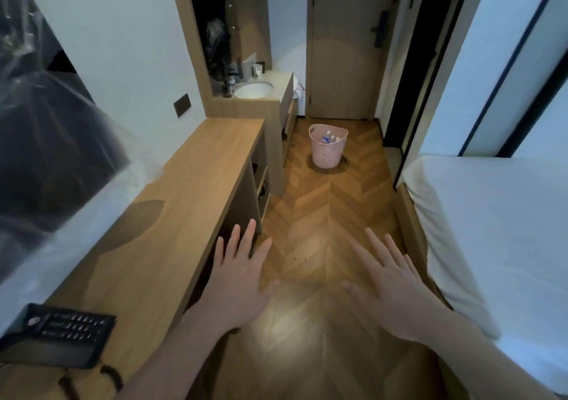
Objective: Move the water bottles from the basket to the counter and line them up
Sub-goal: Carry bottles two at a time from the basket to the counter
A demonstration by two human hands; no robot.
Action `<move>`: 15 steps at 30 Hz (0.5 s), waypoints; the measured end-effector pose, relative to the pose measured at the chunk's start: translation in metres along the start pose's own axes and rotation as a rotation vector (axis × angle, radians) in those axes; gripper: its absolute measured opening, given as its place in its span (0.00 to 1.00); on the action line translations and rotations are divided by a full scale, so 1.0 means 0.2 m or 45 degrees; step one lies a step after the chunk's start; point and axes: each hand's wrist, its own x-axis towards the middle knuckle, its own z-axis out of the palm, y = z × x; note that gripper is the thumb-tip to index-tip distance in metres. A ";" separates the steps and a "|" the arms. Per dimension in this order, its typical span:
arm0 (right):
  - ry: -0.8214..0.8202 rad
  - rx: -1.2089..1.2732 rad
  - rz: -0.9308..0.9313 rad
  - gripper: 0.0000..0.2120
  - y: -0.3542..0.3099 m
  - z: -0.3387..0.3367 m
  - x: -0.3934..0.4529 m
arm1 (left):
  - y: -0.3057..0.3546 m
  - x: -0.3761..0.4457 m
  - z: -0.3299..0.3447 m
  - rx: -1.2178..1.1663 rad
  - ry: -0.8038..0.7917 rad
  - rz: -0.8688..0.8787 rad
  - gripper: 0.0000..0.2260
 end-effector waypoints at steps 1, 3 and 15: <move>0.001 0.004 0.037 0.45 0.06 -0.02 0.04 | 0.04 0.10 -0.01 0.003 -0.022 0.034 0.36; 0.008 0.013 0.113 0.42 0.19 -0.05 0.13 | 0.13 0.30 -0.04 -0.002 -0.042 0.107 0.36; 0.069 0.076 0.250 0.39 0.95 -0.31 1.07 | 0.52 1.56 -0.14 0.038 -0.006 0.149 0.35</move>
